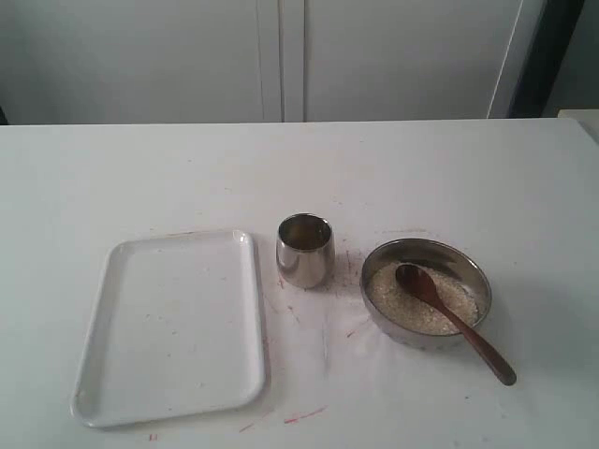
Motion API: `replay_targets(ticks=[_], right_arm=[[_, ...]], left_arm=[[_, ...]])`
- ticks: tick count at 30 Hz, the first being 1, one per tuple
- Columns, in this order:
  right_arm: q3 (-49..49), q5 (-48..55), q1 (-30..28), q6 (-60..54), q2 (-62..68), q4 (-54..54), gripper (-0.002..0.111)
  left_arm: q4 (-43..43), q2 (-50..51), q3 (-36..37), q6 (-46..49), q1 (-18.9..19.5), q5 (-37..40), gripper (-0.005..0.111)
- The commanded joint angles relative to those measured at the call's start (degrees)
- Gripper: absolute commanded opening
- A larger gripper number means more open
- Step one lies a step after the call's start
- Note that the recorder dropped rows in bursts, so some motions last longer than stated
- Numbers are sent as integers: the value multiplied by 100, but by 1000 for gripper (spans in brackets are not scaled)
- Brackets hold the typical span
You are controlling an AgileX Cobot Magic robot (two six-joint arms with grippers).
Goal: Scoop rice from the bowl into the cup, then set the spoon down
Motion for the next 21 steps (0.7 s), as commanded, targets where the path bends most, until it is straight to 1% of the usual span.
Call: replay_targets(ticks=[1,6,9,11,13,14,17,19,21], right_arm=[[35,-1736,-57,384,-28,-26,0],[35,-3717,-32,1427,-28,9,0],[-322,-3870,-32,1826,-28,-2,0],[-679,-3860,-32,1839,-28,-2,0],[-1161,-3751,-32,1839,-28,-2,0],[-1498,-3520,-32,1829,-28,-12,0],[-2545,-2455,-32,1829,-28,-26,0],[-3062,-1801,-32,1829,-28,-56,0],[-3637,-1348,-3,1829,70,-195,0]], left_arm=[[0,4,-31,2,9,17,14],[0,4,-31,2,9,17,14],[0,4,-31,2,9,17,14],[0,4,-31,2,9,17,14],[0,4,-31,2,9,17,14],[0,4,-31,2,9,17,14],[0,4,-31,2,9,17,14],[0,4,-31,2,9,17,14],[0,4,-31,2,9,17,14]])
